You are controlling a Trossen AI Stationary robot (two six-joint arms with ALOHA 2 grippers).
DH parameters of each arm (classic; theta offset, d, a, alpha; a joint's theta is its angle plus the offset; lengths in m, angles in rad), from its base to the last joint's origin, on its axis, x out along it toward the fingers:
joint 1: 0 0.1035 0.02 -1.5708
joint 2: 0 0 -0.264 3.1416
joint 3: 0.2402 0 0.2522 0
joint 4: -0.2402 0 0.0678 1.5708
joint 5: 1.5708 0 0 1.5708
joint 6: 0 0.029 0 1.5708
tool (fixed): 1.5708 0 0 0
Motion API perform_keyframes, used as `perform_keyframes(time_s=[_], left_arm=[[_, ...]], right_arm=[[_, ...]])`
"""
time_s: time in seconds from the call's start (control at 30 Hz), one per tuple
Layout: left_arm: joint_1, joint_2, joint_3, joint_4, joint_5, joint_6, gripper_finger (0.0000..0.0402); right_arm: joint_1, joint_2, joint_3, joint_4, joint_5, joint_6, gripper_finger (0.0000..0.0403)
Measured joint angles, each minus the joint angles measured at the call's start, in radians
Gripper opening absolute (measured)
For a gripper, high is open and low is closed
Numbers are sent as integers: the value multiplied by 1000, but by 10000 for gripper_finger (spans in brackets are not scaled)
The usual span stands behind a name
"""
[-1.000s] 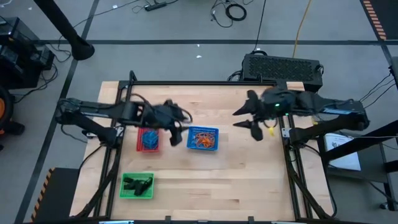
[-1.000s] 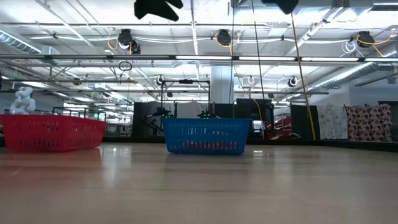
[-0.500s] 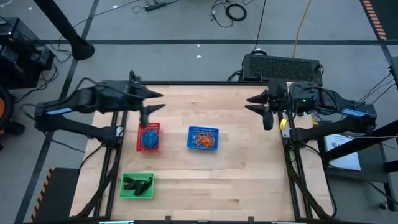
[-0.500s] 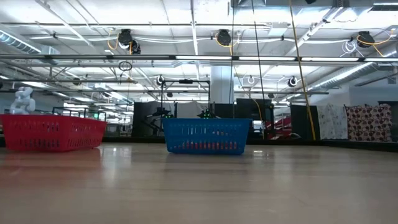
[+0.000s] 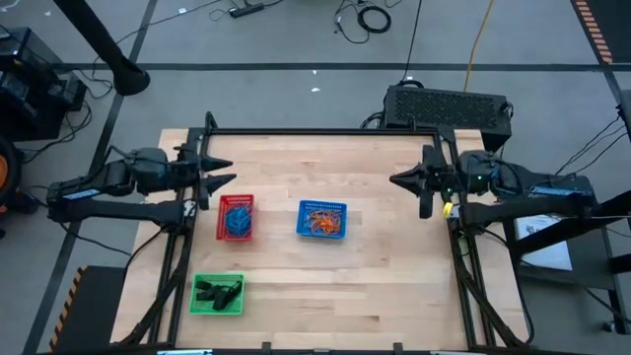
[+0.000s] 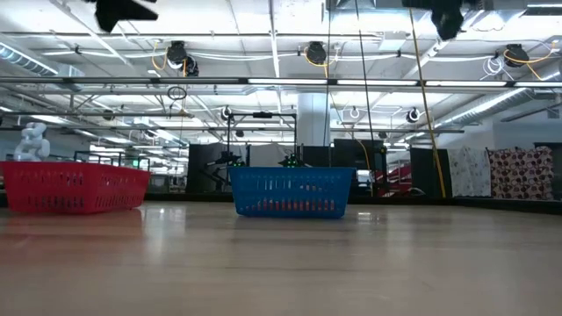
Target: Sort rubber bands into baskets
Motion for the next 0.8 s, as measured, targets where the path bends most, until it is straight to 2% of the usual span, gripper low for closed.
perform_keyframes(time_s=[0.07,0.17,0.3,0.53,0.8], left_arm=[[0,-44,-59,37,-1,-46,196],[0,-102,-152,125,-2,-96,196],[0,-154,-279,286,-2,-136,196],[0,-166,-438,449,0,-208,196],[0,-166,-581,609,24,-226,196]], right_arm=[[0,-49,-82,66,-8,16,2],[0,-116,-192,144,-79,54,2],[0,-198,-301,179,-105,112,1],[0,-319,-414,201,-110,180,1],[0,-392,-608,488,-131,230,0]])
